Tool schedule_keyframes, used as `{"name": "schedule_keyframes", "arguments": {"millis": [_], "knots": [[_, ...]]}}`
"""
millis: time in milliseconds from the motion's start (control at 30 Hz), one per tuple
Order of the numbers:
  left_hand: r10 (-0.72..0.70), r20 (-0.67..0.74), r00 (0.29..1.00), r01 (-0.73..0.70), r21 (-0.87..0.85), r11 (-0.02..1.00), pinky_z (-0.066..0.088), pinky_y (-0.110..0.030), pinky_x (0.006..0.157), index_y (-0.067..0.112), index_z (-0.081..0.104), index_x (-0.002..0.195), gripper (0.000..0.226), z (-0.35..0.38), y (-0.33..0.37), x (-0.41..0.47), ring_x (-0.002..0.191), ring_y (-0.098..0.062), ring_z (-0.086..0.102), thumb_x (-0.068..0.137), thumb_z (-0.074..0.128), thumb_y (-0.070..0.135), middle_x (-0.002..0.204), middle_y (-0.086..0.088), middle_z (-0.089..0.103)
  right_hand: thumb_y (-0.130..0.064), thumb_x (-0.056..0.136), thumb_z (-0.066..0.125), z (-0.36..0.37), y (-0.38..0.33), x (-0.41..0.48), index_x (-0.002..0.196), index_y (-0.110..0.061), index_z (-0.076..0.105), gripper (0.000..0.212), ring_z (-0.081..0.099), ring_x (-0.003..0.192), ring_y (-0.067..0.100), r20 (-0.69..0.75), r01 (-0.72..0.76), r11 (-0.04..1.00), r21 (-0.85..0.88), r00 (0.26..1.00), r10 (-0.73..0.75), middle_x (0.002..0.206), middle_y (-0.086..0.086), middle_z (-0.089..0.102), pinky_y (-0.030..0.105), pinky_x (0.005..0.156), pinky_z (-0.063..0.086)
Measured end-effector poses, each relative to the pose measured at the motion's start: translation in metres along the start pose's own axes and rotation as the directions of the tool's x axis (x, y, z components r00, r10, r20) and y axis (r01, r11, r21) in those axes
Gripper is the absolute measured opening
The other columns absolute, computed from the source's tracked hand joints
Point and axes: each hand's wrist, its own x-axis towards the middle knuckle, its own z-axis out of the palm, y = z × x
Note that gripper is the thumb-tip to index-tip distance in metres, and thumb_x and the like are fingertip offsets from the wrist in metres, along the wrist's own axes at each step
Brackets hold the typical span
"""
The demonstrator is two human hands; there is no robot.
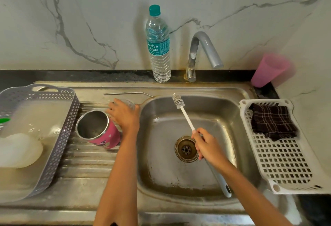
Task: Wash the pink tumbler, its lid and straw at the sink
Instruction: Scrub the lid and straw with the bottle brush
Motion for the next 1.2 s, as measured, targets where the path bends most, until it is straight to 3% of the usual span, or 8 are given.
{"name": "schedule_keyframes", "arguments": {"millis": [133,200,267,367,567,700,967,1200], "knots": [[-0.070,0.123,0.990,0.111,-0.371,0.922,0.036,-0.053,0.106,0.000,0.045,0.130,0.081,-0.015,0.006,-0.004,0.121,-0.040,0.041,0.076,0.064,0.057,0.133,-0.024,0.041,-0.031,0.103,0.041,-0.001,-0.003,-0.003,0.094,-0.015,0.052,0.021,0.050,0.047,0.015,-0.003,0.007,1.000,0.027,1.000,-0.007,0.065,0.005,0.053,0.028,0.047,0.048],[-0.016,0.399,0.917,0.325,-0.721,0.612,0.045,-0.051,0.100,0.011,0.049,0.131,0.072,-0.025,0.013,-0.017,0.115,-0.032,0.050,0.078,0.058,0.059,0.131,-0.016,0.048,-0.030,0.102,0.042,-0.002,-0.005,-0.005,0.095,-0.015,0.050,0.018,0.049,0.046,0.014,0.001,0.024,0.999,0.041,1.000,-0.024,0.064,0.005,0.054,0.028,0.045,0.046],[0.179,0.616,0.767,0.599,-0.788,0.145,0.052,-0.044,0.090,0.016,0.054,0.125,0.056,-0.033,0.018,-0.036,0.105,-0.026,0.059,0.089,0.048,0.058,0.121,-0.013,0.059,-0.030,0.102,0.043,-0.005,-0.008,-0.009,0.094,-0.018,0.048,0.015,0.045,0.044,0.009,-0.001,0.065,0.998,-0.007,0.998,-0.065,0.060,0.001,0.050,0.026,0.043,0.043],[0.344,0.648,0.679,0.715,-0.691,-0.110,0.054,-0.040,0.080,0.015,0.062,0.114,0.050,-0.030,0.023,-0.060,0.095,-0.030,0.064,0.096,0.035,0.053,0.106,-0.016,0.067,-0.035,0.102,0.040,-0.011,-0.010,-0.020,0.092,-0.022,0.047,0.018,0.039,0.040,0.003,0.020,0.156,0.965,-0.209,0.988,-0.155,0.054,-0.006,0.044,0.022,0.043,0.033],[0.456,0.659,0.598,0.731,-0.681,0.027,0.049,-0.038,0.085,0.015,0.067,0.112,0.050,-0.021,0.030,-0.090,0.083,-0.024,0.065,0.093,0.043,0.055,0.097,-0.014,0.069,-0.044,0.104,0.027,-0.031,-0.020,-0.043,0.089,-0.028,0.038,0.024,0.043,0.041,0.008,0.099,0.283,0.657,-0.699,0.948,-0.303,0.052,-0.006,0.045,0.020,0.043,0.031],[0.471,0.680,0.561,0.708,-0.689,0.152,0.047,-0.033,0.068,0.018,0.071,0.108,0.047,-0.023,0.023,-0.094,0.081,-0.025,0.063,0.092,0.043,0.052,0.095,-0.010,0.067,-0.043,0.104,0.024,-0.042,-0.024,-0.039,0.099,-0.023,0.050,0.033,0.046,0.050,0.014,0.021,0.174,0.538,-0.825,0.960,-0.279,0.057,-0.010,0.042,0.026,0.048,0.032],[0.428,0.698,0.575,0.663,-0.703,0.257,0.046,-0.031,0.068,0.018,0.072,0.104,0.046,-0.025,0.020,-0.094,0.081,-0.025,0.062,0.092,0.042,0.051,0.096,-0.012,0.068,-0.044,0.104,0.024,-0.040,-0.034,-0.045,0.098,-0.021,0.055,0.038,0.046,0.056,0.022,0.091,0.239,0.492,-0.837,0.948,-0.306,0.055,-0.009,0.034,0.031,0.055,0.034],[0.433,0.631,0.644,0.568,-0.773,0.281,0.050,-0.030,0.068,0.017,0.072,0.101,0.045,-0.032,0.018,-0.086,0.078,-0.019,0.062,0.096,0.037,0.046,0.086,-0.009,0.069,-0.045,0.103,0.024,-0.037,-0.030,-0.051,0.101,-0.022,0.059,0.042,0.046,0.056,0.021,0.141,0.284,0.445,-0.849,0.934,-0.328,0.063,-0.003,0.053,0.030,0.055,0.038]]}}
